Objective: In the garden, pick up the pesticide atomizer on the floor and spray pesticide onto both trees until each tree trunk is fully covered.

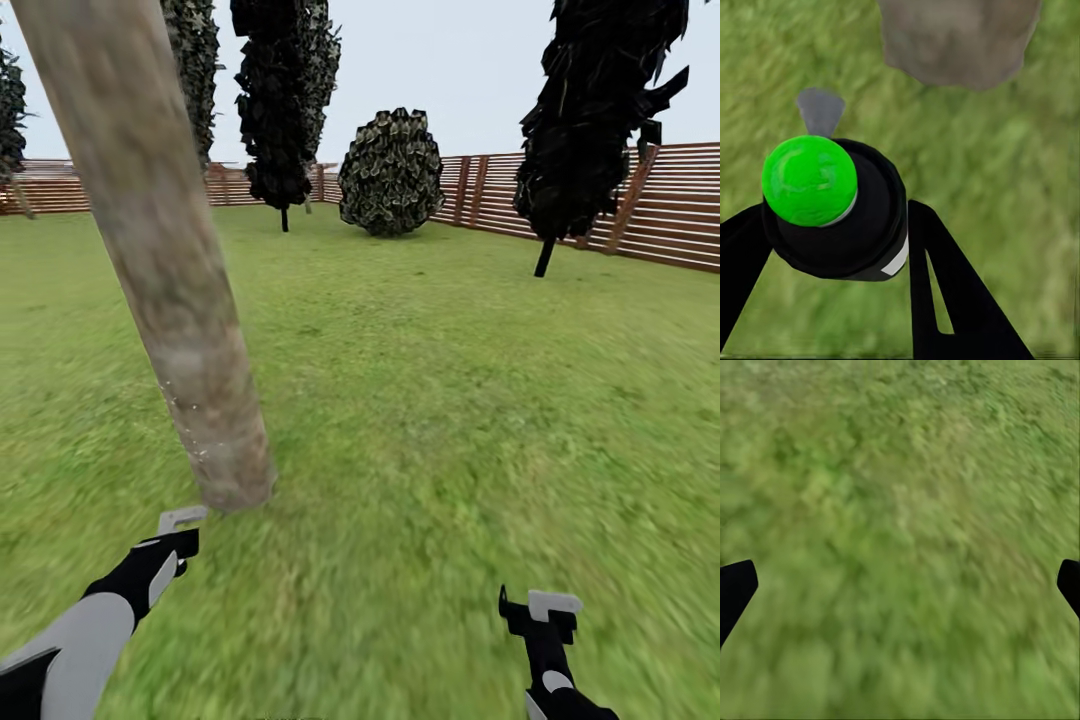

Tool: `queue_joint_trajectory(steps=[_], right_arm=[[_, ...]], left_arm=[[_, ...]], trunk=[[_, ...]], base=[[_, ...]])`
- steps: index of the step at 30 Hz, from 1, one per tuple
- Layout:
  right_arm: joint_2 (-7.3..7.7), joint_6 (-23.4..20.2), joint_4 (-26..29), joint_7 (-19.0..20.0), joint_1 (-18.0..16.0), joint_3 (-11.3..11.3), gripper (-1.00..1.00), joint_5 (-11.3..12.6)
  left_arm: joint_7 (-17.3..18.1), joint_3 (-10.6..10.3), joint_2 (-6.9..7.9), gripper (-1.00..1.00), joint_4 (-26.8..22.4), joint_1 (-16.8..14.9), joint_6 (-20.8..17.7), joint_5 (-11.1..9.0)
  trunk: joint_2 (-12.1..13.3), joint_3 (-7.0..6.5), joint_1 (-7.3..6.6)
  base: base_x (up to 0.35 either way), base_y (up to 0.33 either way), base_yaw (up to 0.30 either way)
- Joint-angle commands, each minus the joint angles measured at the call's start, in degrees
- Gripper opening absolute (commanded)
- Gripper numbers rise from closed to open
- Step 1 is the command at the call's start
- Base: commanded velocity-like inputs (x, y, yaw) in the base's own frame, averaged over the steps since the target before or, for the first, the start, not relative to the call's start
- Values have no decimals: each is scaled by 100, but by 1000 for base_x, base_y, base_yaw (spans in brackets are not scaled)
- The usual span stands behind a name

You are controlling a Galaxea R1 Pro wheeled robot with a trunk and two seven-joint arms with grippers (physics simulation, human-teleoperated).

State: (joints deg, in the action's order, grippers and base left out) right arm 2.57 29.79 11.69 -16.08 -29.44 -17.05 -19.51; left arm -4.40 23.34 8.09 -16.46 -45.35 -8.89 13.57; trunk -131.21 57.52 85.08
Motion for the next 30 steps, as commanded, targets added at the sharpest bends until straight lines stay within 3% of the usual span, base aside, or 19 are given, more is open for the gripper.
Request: queue_joint_trajectory(steps=[1, 4, 6, 11, 23, 30], right_arm=[[-1, 0, 0, 0, 0, 0, 100, 0], [-1, 1, 0, 0, 0, 0, 100, 0], [0, 1, 0, 0, 0, 0, 100, 0], [-2, 1, 0, 0, 0, 0, 100, 0], [-2, 1, 0, 0, 0, 0, 100, 0], [-2, -1, 0, 0, 0, 0, 100, 0]], left_arm=[[-1, -2, -10, -100, -3, 0, 2, 4], [-497, -8, -47, -100, 25, 0, 9, -17], [-564, -11, -62, -100, 34, 0, 10, -22], [-593, -13, -88, -100, 40, 0, 10, -24], [-597, -13, -176, -100, 38, 0, 10, -13], [-597, -13, -183, -100, 38, 0, 10, -12]], trunk=[[0, 0, 0], [0, 0, 0], [0, 0, 0], [0, 0, 0], [0, 0, 0], [0, 0, 0]], base=[[0, -274, 277], [37, -274, 277], [78, -274, 273], [129, -265, 207], [67, -262, 14], [20, -274, 236]])
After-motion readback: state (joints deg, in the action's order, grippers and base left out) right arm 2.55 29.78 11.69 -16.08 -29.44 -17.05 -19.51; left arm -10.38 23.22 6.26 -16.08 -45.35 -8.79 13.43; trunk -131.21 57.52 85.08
